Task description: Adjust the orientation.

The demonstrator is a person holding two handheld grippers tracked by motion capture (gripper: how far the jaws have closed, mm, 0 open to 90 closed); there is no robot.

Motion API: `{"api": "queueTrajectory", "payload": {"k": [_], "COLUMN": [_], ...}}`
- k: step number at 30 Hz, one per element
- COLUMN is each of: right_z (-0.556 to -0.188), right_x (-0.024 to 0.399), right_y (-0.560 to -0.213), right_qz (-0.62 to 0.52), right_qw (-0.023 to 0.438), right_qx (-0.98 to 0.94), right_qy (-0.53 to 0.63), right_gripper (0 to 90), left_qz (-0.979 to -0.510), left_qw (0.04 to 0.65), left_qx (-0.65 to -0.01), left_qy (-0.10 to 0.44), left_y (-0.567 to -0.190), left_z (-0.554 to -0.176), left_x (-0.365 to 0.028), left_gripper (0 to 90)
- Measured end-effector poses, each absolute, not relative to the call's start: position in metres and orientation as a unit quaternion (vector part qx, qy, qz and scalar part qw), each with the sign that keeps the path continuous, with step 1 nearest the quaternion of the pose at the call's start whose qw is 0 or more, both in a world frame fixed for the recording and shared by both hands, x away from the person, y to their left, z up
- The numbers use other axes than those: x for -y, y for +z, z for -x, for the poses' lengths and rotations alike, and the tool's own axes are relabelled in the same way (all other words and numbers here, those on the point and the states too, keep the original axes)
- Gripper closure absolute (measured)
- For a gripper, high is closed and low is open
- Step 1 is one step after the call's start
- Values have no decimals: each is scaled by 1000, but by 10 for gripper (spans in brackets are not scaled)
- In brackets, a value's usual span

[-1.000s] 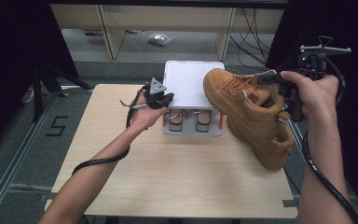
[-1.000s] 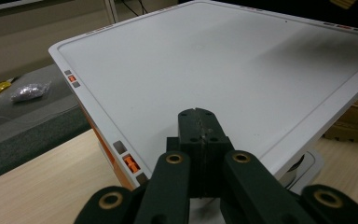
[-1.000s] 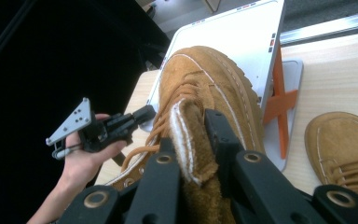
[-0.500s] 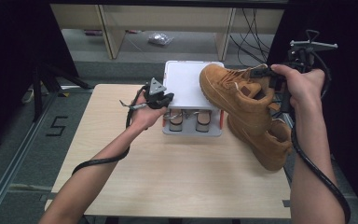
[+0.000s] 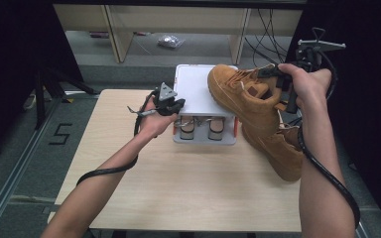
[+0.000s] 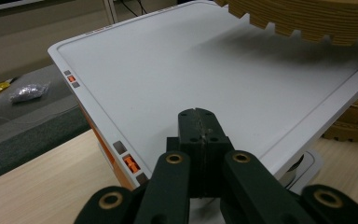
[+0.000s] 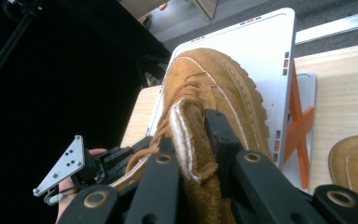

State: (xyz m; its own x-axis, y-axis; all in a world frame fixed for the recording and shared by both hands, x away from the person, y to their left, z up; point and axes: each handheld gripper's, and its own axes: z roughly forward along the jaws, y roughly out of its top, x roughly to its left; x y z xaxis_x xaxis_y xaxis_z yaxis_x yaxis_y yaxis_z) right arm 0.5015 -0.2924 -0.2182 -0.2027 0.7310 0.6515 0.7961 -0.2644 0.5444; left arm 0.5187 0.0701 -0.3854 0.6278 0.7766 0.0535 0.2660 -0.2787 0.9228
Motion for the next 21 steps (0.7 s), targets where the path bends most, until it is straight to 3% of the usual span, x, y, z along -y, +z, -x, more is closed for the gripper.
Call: {"api": "queueTrajectory", "payload": {"k": [4,21], "right_z": [-507,-529], "right_x": [288,263], "right_y": [-221,-224], "right_qz": [622,634], "right_qw": [17,27], "right_qx": [617,605], "right_qy": [-482,-481], "right_gripper": [839,839], "left_qz": [-756,-757], "left_qw": [492,492], "left_qx": [-345,-343], "left_qy": [259,259], "left_y": [-385,-385], "left_z": [-519,-519], "left_x": [-70,-70], "left_gripper": [897,897]}}
